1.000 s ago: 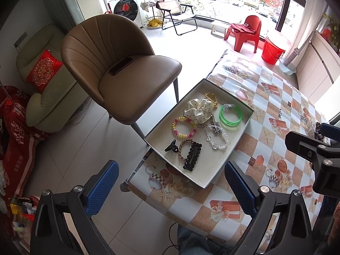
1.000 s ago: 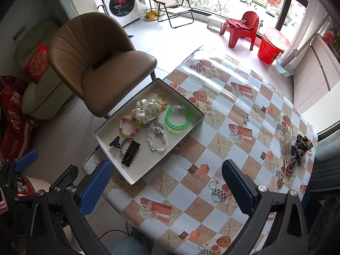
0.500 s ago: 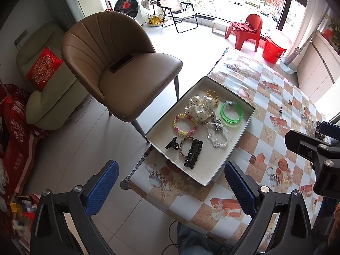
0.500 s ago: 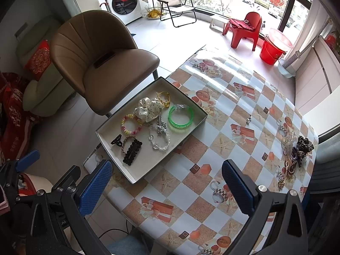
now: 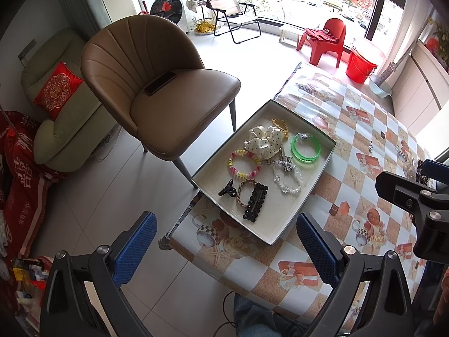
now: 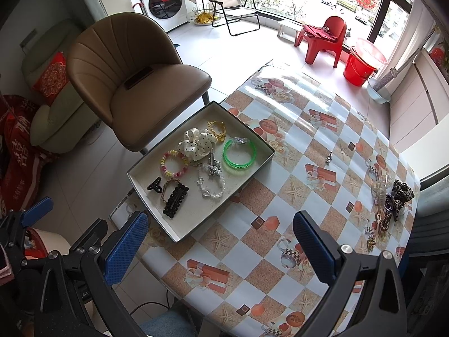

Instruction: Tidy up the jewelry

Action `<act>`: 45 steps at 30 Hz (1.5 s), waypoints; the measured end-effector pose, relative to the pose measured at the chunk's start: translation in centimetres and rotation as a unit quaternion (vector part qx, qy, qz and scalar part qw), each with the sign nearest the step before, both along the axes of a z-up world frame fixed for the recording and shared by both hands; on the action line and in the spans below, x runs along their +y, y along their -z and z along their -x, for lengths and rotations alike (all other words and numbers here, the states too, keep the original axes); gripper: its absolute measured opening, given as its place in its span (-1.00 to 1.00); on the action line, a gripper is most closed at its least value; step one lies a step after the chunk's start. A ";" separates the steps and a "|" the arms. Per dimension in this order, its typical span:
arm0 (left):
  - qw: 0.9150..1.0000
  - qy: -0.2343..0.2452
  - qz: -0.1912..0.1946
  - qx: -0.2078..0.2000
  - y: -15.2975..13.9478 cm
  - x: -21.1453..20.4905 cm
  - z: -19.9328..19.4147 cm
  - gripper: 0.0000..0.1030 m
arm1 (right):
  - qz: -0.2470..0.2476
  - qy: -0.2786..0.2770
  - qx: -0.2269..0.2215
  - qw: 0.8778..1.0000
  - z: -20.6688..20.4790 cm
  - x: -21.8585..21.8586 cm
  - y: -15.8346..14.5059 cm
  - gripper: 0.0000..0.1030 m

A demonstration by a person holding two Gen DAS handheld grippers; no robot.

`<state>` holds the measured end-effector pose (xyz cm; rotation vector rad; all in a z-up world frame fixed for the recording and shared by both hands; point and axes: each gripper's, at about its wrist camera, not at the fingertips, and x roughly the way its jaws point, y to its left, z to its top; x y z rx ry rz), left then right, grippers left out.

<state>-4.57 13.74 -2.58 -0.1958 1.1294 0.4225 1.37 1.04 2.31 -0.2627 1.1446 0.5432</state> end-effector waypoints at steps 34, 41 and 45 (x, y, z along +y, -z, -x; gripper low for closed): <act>1.000 0.000 -0.003 0.002 0.5 0.5 0.7 0.97 | 0.000 -0.005 0.004 1.000 0.5 0.6 0.2 0.99; 1.000 0.002 -0.004 0.001 0.4 0.4 0.7 0.97 | 0.000 -0.006 0.004 1.000 0.5 0.7 0.3 0.99; 1.000 0.003 -0.003 0.001 0.4 0.4 0.7 0.97 | 0.000 -0.005 0.005 1.000 0.5 0.7 0.3 0.99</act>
